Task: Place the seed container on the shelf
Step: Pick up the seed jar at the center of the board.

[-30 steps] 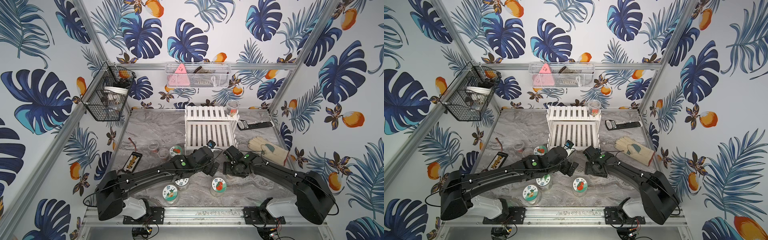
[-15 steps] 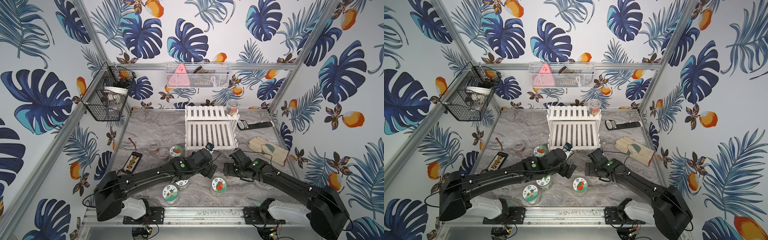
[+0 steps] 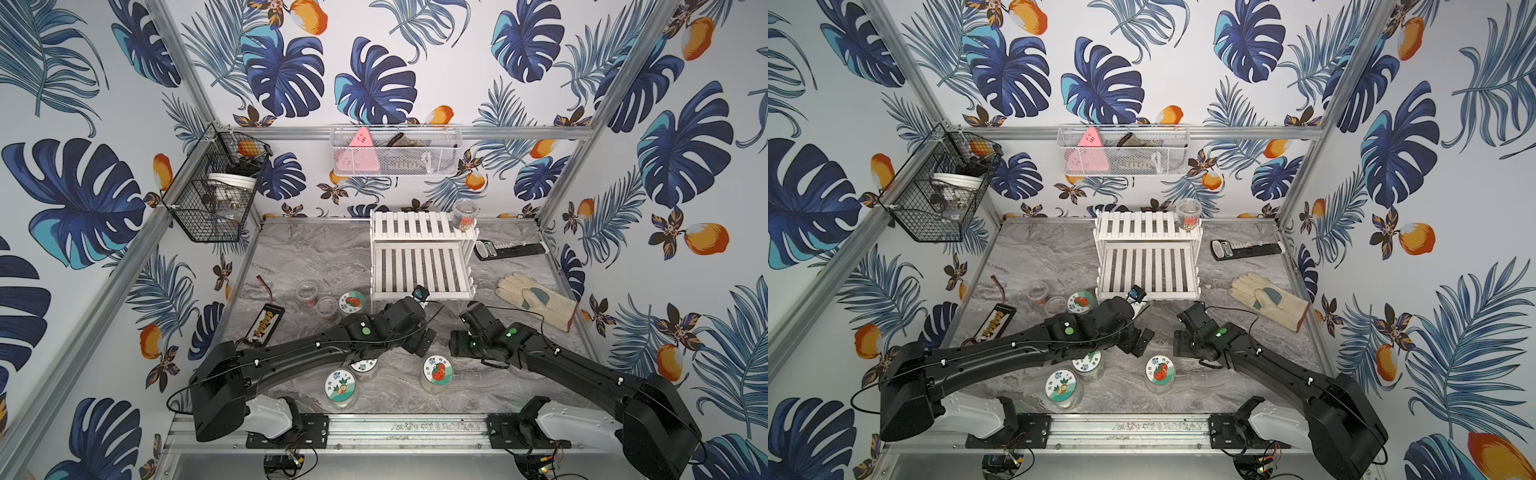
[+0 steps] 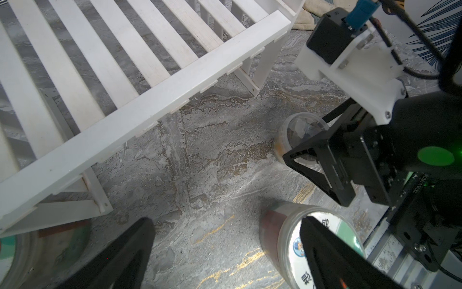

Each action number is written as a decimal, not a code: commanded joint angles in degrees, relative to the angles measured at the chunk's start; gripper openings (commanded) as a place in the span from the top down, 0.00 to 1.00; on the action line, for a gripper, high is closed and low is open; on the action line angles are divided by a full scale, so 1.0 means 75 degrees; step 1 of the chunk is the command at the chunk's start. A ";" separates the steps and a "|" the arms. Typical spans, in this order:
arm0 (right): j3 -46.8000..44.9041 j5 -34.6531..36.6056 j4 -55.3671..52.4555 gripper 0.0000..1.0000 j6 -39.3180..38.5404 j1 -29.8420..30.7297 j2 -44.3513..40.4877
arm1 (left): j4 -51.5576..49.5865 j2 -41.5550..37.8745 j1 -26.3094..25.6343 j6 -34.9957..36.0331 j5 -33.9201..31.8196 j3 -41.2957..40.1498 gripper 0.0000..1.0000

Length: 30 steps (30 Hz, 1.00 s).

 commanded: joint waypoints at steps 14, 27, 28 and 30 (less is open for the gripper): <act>0.0146 0.0279 -0.0287 0.26 -0.0006 0.0005 -0.0348 | 0.0142 0.0049 0.0002 -0.0108 0.0050 0.0094 0.01; 0.1806 0.0012 -0.2288 0.26 -0.0111 0.0005 -0.1026 | 0.0171 -0.0296 0.0009 -0.0028 -0.0205 0.0084 0.01; 0.2069 -0.0002 -0.2461 0.26 -0.0160 0.0005 -0.1027 | 0.0198 -0.0370 -0.0005 -0.0004 -0.0292 0.0086 0.01; 0.2575 0.0021 -0.2743 0.26 -0.0253 0.0005 -0.0975 | 0.0213 -0.0509 0.0004 0.0100 -0.0433 0.0130 0.01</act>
